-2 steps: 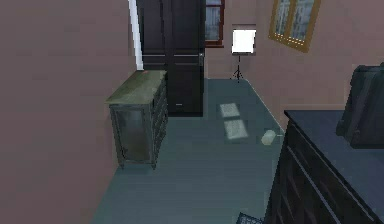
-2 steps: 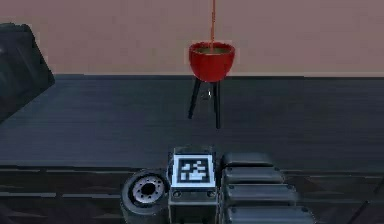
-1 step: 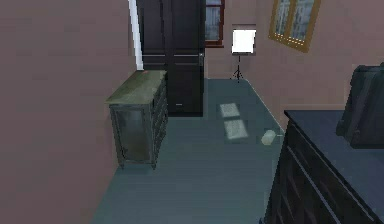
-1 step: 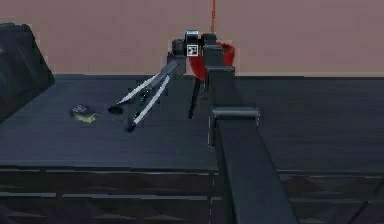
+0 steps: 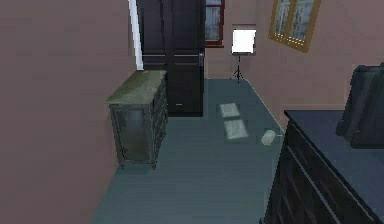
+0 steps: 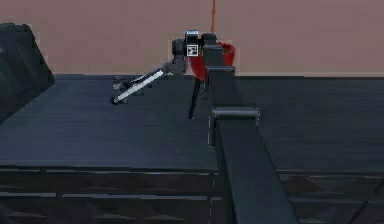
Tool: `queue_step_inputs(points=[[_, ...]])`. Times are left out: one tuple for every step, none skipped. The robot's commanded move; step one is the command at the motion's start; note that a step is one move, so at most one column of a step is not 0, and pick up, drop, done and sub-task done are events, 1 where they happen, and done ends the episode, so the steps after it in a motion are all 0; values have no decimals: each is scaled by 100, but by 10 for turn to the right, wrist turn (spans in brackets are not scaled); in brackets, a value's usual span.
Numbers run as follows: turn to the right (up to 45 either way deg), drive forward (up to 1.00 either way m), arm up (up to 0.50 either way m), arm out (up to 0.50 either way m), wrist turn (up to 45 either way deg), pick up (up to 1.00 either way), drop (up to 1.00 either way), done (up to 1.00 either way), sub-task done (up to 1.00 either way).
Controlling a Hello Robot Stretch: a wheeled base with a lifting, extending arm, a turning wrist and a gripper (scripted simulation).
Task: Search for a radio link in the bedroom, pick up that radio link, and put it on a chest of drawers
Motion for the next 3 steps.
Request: queue_step_inputs(points=[[0, 0, 0, 0, 450, 0, 0, 0, 0], [0, 0, 0, 0, 330, 0, 0, 0, 0], [0, 0, -12, 0, 0, 0, 0, 0, 0]])
